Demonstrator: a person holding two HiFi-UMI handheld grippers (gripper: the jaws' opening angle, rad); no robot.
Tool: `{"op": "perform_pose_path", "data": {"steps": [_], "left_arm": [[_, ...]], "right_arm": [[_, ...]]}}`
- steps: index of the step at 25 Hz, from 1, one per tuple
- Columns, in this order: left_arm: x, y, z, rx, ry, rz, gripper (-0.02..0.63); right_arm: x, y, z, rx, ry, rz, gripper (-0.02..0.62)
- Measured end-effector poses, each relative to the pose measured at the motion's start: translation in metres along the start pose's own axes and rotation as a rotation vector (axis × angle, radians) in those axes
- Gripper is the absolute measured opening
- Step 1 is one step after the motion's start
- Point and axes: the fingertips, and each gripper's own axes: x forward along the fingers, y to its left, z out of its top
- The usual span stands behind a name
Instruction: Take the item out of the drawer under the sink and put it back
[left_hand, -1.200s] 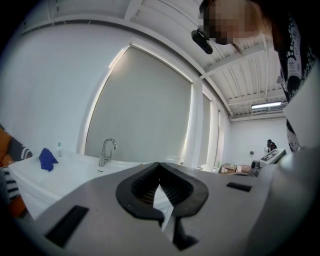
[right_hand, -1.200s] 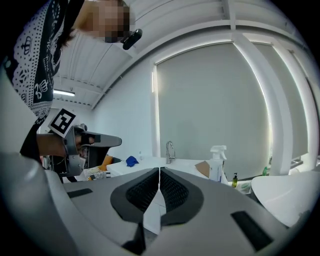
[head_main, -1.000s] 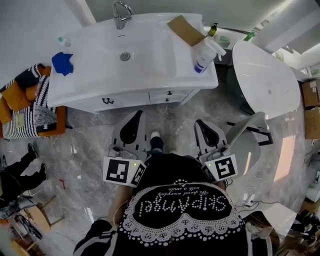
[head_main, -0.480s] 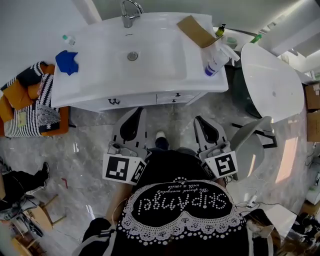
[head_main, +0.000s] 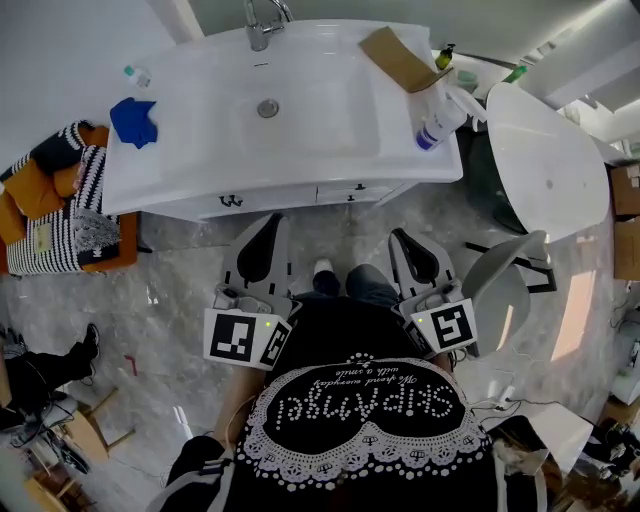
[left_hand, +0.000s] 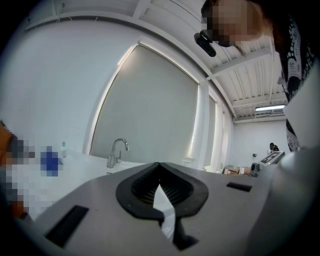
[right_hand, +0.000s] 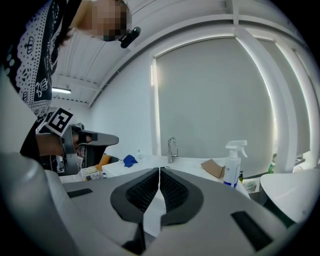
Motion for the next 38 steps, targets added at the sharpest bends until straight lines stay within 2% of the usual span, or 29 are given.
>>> {"op": "perform_pose_path", "data": {"steps": [9,15,20,24,33,38], "left_arm": [[-0.005,0.013,0.003,-0.008,-0.010,0.020,0.003],[-0.018,0.041,0.011,0.001,-0.019,0.113,0.003],[-0.027,0.069,0.004,-0.001,-0.023,0.202,0.003],[-0.028,0.082,0.004,0.020,-0.004,0.239,0.003],[-0.030,0.084,0.001,0.024,0.006,0.256,0.003],[-0.023,0.068,-0.005,0.015,0.020,0.216,0.003]], "right_arm": [[0.004,0.004,0.004,-0.013,-0.021,0.008,0.020],[0.007,0.006,0.003,-0.019,0.019,0.010,0.020],[0.016,0.000,0.001,-0.017,0.003,0.023,0.020],[0.018,-0.005,-0.006,-0.004,0.033,0.022,0.020],[0.012,-0.021,-0.010,0.013,0.047,-0.034,0.020],[0.012,-0.022,-0.015,-0.005,0.062,-0.030,0.020]]}}
